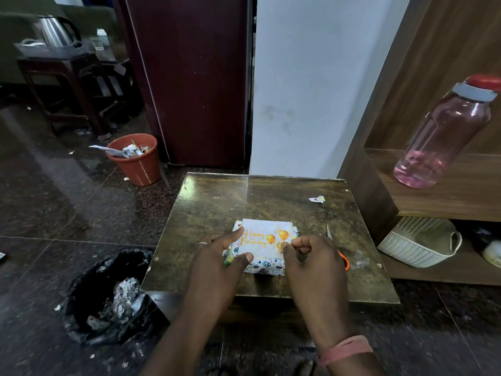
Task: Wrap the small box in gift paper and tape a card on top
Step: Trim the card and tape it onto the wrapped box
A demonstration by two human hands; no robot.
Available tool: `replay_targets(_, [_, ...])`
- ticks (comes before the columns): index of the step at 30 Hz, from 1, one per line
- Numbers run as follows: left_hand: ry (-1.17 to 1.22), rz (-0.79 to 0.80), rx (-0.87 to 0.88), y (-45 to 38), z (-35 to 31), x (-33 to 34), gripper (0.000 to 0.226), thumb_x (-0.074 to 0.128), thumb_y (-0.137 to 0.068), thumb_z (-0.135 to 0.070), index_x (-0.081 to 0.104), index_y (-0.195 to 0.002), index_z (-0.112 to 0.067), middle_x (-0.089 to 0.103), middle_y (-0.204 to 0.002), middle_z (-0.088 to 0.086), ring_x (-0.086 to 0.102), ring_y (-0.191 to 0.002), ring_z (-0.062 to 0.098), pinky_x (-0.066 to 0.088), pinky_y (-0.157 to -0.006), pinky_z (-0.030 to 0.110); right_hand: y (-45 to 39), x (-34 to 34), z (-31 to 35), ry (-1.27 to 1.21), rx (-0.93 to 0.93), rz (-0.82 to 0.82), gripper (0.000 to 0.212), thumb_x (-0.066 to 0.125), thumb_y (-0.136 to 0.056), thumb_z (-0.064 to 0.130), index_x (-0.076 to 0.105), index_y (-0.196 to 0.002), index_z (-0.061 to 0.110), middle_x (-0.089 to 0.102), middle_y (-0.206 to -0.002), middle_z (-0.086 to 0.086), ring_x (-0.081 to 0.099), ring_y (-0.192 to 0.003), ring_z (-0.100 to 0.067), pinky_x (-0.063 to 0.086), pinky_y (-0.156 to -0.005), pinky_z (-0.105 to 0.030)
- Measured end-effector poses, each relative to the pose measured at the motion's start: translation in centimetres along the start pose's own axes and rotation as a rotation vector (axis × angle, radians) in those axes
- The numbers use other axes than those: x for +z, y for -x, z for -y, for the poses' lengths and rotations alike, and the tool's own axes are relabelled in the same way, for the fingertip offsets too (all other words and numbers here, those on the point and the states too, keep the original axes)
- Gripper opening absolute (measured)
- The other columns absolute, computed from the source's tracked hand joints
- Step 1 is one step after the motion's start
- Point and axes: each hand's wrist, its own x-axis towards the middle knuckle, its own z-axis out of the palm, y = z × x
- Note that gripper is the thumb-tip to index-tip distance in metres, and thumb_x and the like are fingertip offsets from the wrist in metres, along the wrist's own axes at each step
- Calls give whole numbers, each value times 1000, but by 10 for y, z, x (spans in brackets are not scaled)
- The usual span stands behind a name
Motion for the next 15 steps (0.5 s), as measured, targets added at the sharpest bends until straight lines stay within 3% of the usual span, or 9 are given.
replay_targets(3, [-10,-13,-6,1,-2,0,50,81,-88,-27,66,-133,-39,62,-139,-8,52,-113,2,30,-76,-5,1,-3,0,6,-43,-17,9,76,-86,27,68,-84,23,60,-89,7,63,-86,-18,54,-81,-39])
replay_targets(5, [27,-58,-9,1,-3,-1,51,84,-84,-29,66,-131,-41,63,-135,-5,57,-114,4,34,-78,2,1,-6,2,0,-102,-49,10,74,-87,26,65,-81,25,59,-88,8,61,-88,-20,50,-84,-35])
replay_targets(8, [124,-131,39,4,-12,-6,56,86,-80,-32,65,-131,-41,63,-131,-12,57,-113,-6,39,-85,8,0,-10,10,-86,-200,-85,14,75,-88,23,64,-81,26,60,-88,11,59,-90,-18,46,-84,-36])
replay_targets(10, [233,-59,62,4,-17,-9,63,88,-77,-31,63,-133,-42,67,-125,-18,60,-112,-10,50,-91,20,1,-9,16,-180,-244,-34,13,74,-90,21,66,-83,28,61,-89,14,59,-94,-15,47,-84,-39])
replay_targets(12, [418,113,68,6,-24,-10,76,93,-71,-30,59,-138,-39,71,-122,-12,65,-111,-3,58,-83,30,4,-9,22,-284,-283,46,9,71,-91,23,68,-88,31,62,-90,14,60,-97,-15,48,-84,-40])
replay_targets(15, [517,235,119,6,-25,-8,93,91,-63,-36,50,-147,-33,71,-130,-10,61,-129,8,52,-100,34,7,-15,32,-395,-297,161,15,65,-95,24,72,-96,37,65,-93,13,61,-99,-14,47,-85,-34])
